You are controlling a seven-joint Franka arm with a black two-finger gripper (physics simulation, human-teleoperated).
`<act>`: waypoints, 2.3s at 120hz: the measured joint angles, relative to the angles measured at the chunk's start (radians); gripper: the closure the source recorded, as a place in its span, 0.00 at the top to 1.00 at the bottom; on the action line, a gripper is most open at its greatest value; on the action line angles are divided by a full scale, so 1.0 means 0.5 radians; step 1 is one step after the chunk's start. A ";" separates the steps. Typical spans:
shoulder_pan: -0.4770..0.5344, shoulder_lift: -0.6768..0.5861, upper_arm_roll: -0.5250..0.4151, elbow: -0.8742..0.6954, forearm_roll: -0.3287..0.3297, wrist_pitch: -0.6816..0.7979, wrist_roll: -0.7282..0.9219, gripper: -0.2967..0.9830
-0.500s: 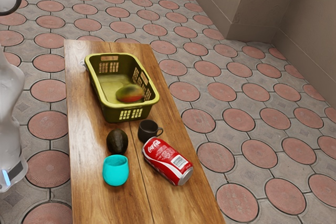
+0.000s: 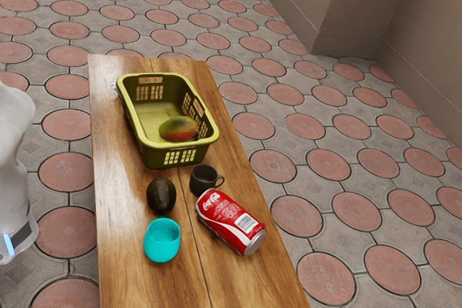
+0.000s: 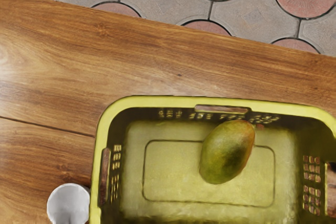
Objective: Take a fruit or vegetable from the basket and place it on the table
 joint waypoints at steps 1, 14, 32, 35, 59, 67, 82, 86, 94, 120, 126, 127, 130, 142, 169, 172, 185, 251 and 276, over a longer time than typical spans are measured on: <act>-0.005 -0.091 -0.016 -0.076 0.002 0.002 -0.003 0.75; -0.024 -0.594 -0.496 -0.572 0.090 -0.022 -0.038 0.75; -0.016 -0.506 -0.655 -0.966 0.169 0.177 -0.028 0.75; -0.012 -0.508 -0.656 -1.043 0.173 0.221 -0.031 0.75; -0.213 -0.622 -0.390 -1.488 0.195 0.566 -0.155 0.75; -0.245 -0.630 -0.252 -1.580 0.227 0.797 -0.187 0.75; -0.231 -0.602 -0.196 -1.674 0.262 1.142 -0.238 0.75; -0.223 -0.591 -0.157 -1.733 0.267 1.236 -0.249 0.75; -0.211 -0.526 -0.020 -1.800 0.276 1.419 -0.264 0.75; -0.316 -0.445 0.243 -1.866 0.312 1.688 -0.265 0.75; -0.318 -0.447 0.242 -1.862 0.312 1.627 -0.261 0.75; -0.318 -0.447 0.242 -1.862 0.312 1.615 -0.259 0.75; -0.314 -0.447 0.246 -1.861 0.315 1.582 -0.252 0.75; -0.345 -0.438 0.279 -1.868 0.322 1.485 -0.224 0.75; -0.460 -0.432 0.316 -1.926 0.327 1.355 -0.178 0.75; -0.462 -0.430 0.320 -1.937 0.327 1.355 -0.174 0.75; -0.465 -0.404 0.333 -1.966 0.327 1.434 -0.160 0.75; -0.526 -0.306 0.518 -2.022 0.249 1.795 -0.113 0.73; -0.548 -0.296 0.533 -2.026 0.235 1.725 -0.133 0.55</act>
